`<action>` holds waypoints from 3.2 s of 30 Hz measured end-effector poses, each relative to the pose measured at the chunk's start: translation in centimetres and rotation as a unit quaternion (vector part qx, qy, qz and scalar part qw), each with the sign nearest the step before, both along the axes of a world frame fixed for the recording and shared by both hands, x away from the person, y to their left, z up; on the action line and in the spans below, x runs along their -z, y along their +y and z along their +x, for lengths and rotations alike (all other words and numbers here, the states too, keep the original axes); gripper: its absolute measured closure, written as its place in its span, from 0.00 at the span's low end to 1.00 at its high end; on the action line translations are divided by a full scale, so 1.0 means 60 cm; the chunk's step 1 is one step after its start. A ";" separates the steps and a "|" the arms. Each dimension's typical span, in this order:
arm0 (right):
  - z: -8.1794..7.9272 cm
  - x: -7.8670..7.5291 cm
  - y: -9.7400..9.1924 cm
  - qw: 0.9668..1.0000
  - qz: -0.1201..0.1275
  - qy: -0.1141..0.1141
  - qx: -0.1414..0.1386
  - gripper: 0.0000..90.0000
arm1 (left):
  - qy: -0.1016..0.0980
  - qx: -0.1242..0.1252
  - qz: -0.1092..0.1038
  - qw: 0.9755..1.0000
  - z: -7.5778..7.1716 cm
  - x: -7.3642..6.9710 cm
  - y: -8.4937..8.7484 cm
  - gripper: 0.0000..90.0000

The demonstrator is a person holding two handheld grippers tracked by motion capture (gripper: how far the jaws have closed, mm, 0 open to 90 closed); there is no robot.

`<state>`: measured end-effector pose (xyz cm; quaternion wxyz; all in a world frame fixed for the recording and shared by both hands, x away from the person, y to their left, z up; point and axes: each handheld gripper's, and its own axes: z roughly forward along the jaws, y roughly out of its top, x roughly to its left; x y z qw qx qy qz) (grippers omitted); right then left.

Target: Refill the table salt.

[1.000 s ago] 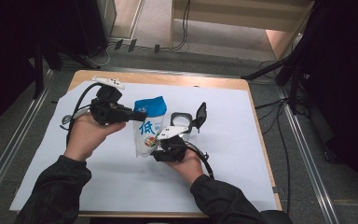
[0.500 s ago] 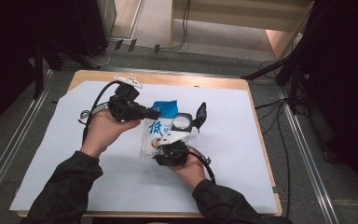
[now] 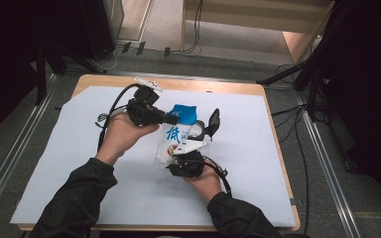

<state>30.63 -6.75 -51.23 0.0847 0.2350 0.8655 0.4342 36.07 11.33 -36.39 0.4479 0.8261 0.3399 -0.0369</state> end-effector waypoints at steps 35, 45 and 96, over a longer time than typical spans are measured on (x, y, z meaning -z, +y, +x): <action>-0.004 -0.005 0.001 0.999 0.033 0.028 -0.004 0.66 | 0.019 -0.013 0.021 1.000 0.012 0.056 -0.018 0.95; -0.003 -0.002 -0.003 0.998 0.045 0.033 -0.007 0.67 | 0.015 -0.014 0.026 0.999 0.009 0.061 -0.013 0.91; 0.003 -0.010 -0.004 0.994 0.078 0.074 -0.020 0.66 | 0.046 -0.034 0.037 0.998 0.021 0.064 -0.025 1.00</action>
